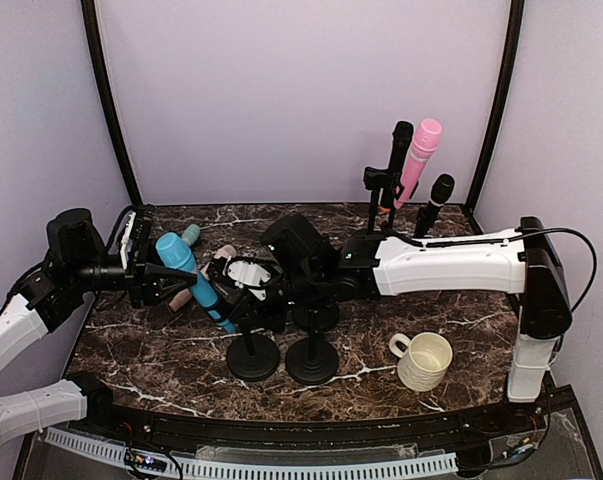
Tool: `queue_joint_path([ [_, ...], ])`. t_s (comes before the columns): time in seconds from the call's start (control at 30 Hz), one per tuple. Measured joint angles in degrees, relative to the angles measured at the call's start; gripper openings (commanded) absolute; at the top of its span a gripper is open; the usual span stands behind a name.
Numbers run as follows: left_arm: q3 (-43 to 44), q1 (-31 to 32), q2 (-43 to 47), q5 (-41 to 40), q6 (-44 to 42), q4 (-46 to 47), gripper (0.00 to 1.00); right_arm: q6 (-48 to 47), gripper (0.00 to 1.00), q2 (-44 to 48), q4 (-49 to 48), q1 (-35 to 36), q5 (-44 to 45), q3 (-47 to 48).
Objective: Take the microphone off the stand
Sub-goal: Remove the microphone from the microphone stand.
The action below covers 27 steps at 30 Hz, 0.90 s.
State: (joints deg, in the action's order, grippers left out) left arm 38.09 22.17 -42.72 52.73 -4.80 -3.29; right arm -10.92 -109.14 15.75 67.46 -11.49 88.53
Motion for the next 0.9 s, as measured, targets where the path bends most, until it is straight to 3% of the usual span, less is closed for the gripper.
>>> queue_joint_path([
  [0.17,-0.1,0.0,0.1,0.2,0.4,0.6,0.0,1.6,0.0,0.7,-0.9,0.6,1.9,-1.2],
  [0.67,-0.9,0.2,2.6,-1.7,4.7,3.8,0.0,5.4,0.0,2.7,-3.7,1.4,4.5,-3.5],
  [0.9,2.5,0.2,-0.3,-1.1,2.8,0.4,0.0,5.0,0.0,2.7,-3.4,1.4,5.1,-3.7],
])
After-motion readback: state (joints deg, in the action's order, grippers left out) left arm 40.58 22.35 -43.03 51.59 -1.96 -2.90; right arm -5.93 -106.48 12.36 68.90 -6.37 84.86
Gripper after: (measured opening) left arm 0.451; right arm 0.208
